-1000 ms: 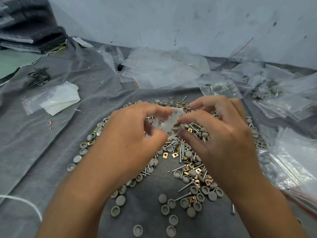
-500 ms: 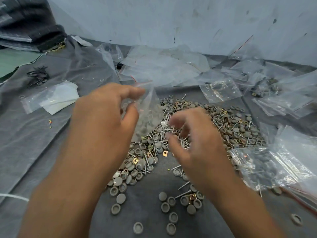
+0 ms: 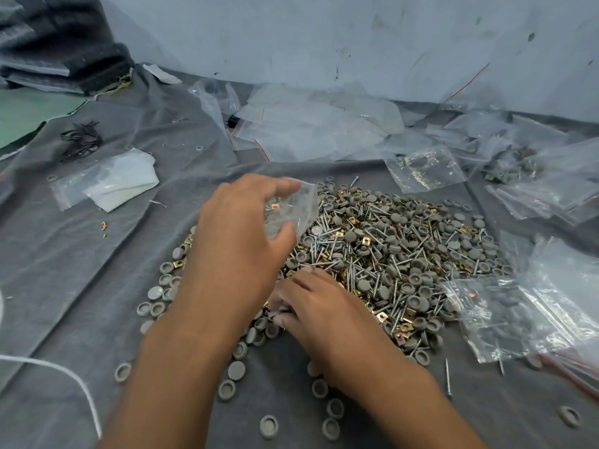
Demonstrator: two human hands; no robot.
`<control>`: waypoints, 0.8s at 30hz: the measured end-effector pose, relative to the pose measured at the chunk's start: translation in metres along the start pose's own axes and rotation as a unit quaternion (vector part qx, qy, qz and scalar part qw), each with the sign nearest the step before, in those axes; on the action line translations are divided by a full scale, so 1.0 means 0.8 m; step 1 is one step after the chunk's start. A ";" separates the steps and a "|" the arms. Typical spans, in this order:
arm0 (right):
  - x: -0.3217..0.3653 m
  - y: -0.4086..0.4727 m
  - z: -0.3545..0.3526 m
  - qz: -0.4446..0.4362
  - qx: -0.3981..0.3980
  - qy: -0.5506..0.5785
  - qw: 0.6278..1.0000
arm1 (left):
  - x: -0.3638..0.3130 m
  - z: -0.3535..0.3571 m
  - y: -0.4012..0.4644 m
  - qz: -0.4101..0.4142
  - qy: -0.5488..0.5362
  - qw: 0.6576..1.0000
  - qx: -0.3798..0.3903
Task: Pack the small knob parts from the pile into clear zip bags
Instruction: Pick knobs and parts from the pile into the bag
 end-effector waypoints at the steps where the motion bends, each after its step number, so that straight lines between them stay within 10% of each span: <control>1: -0.002 -0.001 -0.008 -0.002 -0.006 0.043 0.999 | 0.000 0.001 0.000 0.004 0.003 1.000 0.005; 8: -0.028 -0.015 -0.107 0.024 -0.321 0.192 0.927 | -0.006 0.005 0.000 0.017 0.025 0.998 0.055; 17: -0.026 -0.007 -0.101 -0.012 -0.289 -0.055 0.956 | -0.026 0.021 -0.005 0.042 0.034 0.993 0.102; 24: -0.065 -0.021 -0.121 0.095 -0.335 0.052 0.936 | -0.018 0.011 -0.008 0.016 0.031 0.998 0.045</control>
Point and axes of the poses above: each hand's wrist, its own y-axis towards the middle knuckle, its own z-axis out of the palm, x = y × z, the point moved 3 cm from there along y, towards the middle knuckle, and after that the axes turned 11 degrees about -y, right-handed, at the moved point
